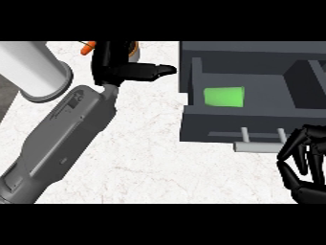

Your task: Pick up the cup, place it into the drawer and close the drawer

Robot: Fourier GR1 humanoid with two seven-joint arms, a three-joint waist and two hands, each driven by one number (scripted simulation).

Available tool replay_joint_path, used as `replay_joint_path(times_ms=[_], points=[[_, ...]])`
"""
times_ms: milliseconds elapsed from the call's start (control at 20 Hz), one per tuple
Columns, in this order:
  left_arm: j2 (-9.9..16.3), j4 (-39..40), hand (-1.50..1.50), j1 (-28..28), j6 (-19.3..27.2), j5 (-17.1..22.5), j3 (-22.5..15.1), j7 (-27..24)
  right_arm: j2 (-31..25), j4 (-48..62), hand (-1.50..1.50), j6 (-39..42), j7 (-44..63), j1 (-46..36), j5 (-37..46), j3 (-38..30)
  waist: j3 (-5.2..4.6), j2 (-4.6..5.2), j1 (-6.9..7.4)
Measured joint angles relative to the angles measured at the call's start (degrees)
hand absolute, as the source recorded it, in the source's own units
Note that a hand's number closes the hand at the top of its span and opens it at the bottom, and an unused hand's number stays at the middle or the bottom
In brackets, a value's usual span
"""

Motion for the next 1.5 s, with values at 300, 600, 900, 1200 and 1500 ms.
replay_joint_path(times_ms=[300,600,900,1200,1500], points=[[8.01,-14.48,-1.5,13.93,-1.73,1.1,2.03,2.29,0.45,2.26,1.5,-1.2,0.08,-0.2,6.93,2.43,0.01,0.12,-0.02],[12.63,-21.07,-1.5,22.94,-5.9,2.13,4.58,2.25,-2.01,7.12,1.5,-1.68,-7.0,-1.28,21.58,8.21,0.01,0.42,-0.1],[16.21,-25.39,-1.5,31.88,-10.94,3.13,7.59,0.75,-3.44,15.68,1.5,-6.14,-13.3,-3.36,36.45,14.31,0.03,0.54,-0.15],[17.9,-26.16,-1.5,38.66,-17.35,3.54,11.78,-0.81,-0.92,30.01,-1.5,-12.18,-18.85,-8.31,45.26,17.17,0.03,0.64,-0.65],[18.26,-25.79,-1.5,42.0,-22.15,2.88,15.53,-1.21,0.69,45.12,-1.5,-15.15,-21.56,-15.58,50.81,16.86,0.03,0.69,-0.87]])
